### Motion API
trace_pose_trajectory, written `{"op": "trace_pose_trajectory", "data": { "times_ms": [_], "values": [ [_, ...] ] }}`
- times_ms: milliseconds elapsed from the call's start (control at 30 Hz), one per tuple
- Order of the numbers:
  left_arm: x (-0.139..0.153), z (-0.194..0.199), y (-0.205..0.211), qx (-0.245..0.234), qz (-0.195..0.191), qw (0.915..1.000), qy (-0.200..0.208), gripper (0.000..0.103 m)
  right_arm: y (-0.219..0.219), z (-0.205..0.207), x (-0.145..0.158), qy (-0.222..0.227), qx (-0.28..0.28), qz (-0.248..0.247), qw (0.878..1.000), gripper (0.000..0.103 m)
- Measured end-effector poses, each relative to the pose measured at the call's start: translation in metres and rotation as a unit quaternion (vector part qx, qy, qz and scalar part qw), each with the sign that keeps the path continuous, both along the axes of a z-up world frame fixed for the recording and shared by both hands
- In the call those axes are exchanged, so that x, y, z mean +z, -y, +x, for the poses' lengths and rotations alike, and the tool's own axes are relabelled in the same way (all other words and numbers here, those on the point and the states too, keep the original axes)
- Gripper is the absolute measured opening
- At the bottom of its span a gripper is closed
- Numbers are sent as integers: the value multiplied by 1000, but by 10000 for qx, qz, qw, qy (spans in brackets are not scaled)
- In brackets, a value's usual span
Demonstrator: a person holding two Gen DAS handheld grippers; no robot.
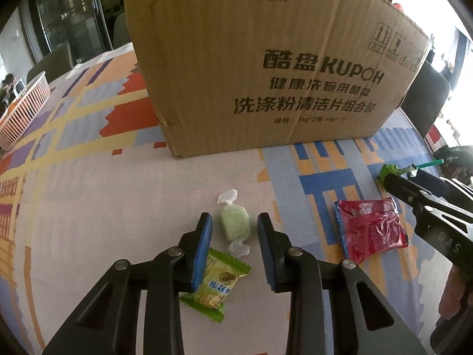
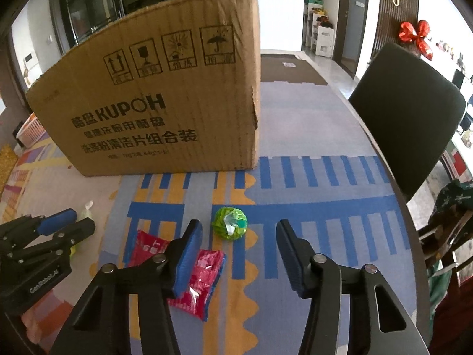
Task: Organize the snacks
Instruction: 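Close the left tool on the pale green candy while the right tool closes on the green ball candy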
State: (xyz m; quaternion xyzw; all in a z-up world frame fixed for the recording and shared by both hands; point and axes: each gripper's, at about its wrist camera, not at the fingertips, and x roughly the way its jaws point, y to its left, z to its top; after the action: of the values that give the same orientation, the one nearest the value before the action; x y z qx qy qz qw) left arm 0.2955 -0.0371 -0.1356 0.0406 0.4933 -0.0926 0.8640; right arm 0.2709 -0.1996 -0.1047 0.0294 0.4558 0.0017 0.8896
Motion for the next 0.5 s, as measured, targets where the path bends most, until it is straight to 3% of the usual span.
{"op": "trace_pose_trajectory", "data": {
  "times_ms": [233, 400, 500],
  "values": [
    [1, 4, 3, 25, 5, 10000, 12, 19, 1, 10, -6, -88, 77, 60, 9999, 41],
    [2, 6, 2, 8, -47, 10000, -6, 19, -1, 14, -11, -154, 153, 66, 9997, 28],
    [6, 6, 4, -6, -49, 10000, 39, 19, -3, 14, -11, -138, 184, 32, 9997, 28]
  ]
}}
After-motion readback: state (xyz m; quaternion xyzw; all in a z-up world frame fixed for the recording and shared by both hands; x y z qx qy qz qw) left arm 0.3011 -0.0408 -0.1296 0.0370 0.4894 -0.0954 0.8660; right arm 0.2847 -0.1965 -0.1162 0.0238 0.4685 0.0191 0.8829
